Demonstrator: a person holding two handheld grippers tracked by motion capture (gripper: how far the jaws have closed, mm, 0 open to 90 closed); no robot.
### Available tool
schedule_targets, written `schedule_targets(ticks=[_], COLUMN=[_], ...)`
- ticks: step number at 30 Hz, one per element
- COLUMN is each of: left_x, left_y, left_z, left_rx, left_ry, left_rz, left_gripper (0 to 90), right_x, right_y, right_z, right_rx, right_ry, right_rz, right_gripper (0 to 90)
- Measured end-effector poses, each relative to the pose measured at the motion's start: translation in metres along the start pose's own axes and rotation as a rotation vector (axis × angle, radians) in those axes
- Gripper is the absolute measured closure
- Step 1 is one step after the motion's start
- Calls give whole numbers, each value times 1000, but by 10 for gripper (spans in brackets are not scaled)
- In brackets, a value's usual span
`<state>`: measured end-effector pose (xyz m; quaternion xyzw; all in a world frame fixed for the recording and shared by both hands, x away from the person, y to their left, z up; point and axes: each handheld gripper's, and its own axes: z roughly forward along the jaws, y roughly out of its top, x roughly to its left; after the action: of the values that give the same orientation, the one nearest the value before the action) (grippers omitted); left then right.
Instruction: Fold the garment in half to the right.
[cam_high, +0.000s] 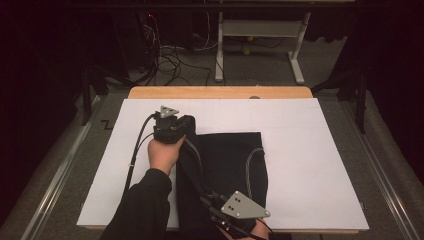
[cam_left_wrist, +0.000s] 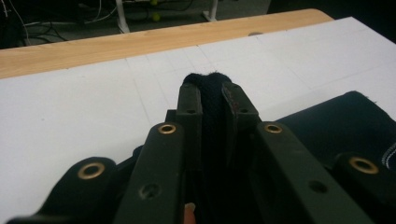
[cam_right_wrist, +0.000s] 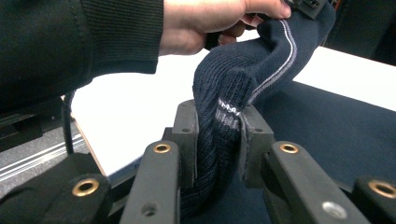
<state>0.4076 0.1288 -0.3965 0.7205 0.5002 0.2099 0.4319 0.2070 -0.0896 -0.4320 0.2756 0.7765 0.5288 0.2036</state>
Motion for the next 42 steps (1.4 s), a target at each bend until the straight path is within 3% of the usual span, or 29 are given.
schedule_targets(ticks=[9, 14, 22, 42], left_x=[-20, -31, -50, -80], left_y=[3, 7, 12, 13], left_z=[18, 23, 35, 56], left_rx=[23, 16, 4, 35], left_ry=[-4, -9, -37, -88], left_rz=[17, 19, 30, 40], left_gripper=[751, 751, 745, 728], right_x=[-16, -23, -32, -40], right_y=[-13, -17, -27, -48], right_z=[-14, -21, -30, -46], right_rx=[31, 47, 63, 112], right_ry=[-30, -40, -55, -75], right_rz=[16, 7, 32, 58], right_gripper=[730, 724, 712, 705])
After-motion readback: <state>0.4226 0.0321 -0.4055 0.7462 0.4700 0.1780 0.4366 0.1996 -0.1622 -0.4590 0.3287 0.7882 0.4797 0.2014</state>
